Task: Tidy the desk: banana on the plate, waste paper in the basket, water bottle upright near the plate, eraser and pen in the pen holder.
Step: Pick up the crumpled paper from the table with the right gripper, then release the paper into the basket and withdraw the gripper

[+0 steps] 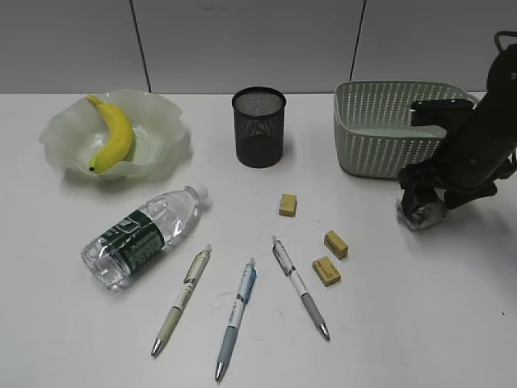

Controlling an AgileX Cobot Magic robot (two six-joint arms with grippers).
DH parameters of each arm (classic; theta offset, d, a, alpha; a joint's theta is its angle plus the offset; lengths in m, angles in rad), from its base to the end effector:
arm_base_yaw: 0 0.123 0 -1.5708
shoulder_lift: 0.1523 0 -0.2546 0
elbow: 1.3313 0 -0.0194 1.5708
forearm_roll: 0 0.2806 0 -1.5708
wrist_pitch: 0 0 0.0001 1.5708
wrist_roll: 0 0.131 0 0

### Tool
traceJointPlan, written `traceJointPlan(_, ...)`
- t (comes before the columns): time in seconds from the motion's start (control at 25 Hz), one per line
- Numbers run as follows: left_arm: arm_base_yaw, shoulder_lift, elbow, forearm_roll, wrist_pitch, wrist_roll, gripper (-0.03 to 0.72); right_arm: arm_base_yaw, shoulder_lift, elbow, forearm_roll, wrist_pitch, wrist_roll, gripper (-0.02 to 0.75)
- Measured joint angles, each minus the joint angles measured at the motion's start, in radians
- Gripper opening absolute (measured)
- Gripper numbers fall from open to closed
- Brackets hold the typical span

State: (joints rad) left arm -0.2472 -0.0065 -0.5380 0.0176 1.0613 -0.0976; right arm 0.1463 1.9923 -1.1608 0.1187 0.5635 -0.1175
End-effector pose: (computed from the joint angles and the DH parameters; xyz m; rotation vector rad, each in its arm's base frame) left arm 0.0801 -0.0181 0.2867 0.1486 2.0004 -0.2002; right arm 0.3866 0.0654 0.0348 -0.2469 2.8673 0.1158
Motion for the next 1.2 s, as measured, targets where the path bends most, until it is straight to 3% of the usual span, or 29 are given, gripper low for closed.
traceJointPlan(0.16, 0.000, 0.000, 0.000, 0.000, 0.000, 0.000, 0.374, 0.000, 0.023, -0.008, 0.000, 0.011, 0.000, 0.463)
traceJointPlan(0.36, 0.000, 0.000, 0.000, 0.000, 0.000, 0.000, 0.374, 0.000, 0.026, -0.010, 0.009, 0.075, -0.004, 0.092)
traceJointPlan(0.44, 0.000, 0.000, 0.000, 0.000, 0.000, 0.000, 0.374, 0.002, 0.026, -0.011, 0.012, 0.111, -0.010, 0.012)
traceJointPlan(0.68, 0.000, 0.000, 0.000, 0.000, 0.000, 0.000, 0.374, 0.002, -0.023, -0.008, 0.007, 0.169, -0.023, 0.012)
traceJointPlan(1.08, 0.000, 0.000, 0.000, 0.000, 0.000, 0.000, 0.374, 0.002, -0.324, -0.008, 0.007, 0.139, -0.028, 0.012)
traceJointPlan(1.2, 0.000, 0.000, 0.000, 0.000, 0.000, 0.000, 0.374, 0.002, -0.334, -0.008, 0.007, 0.189, -0.015, 0.091)
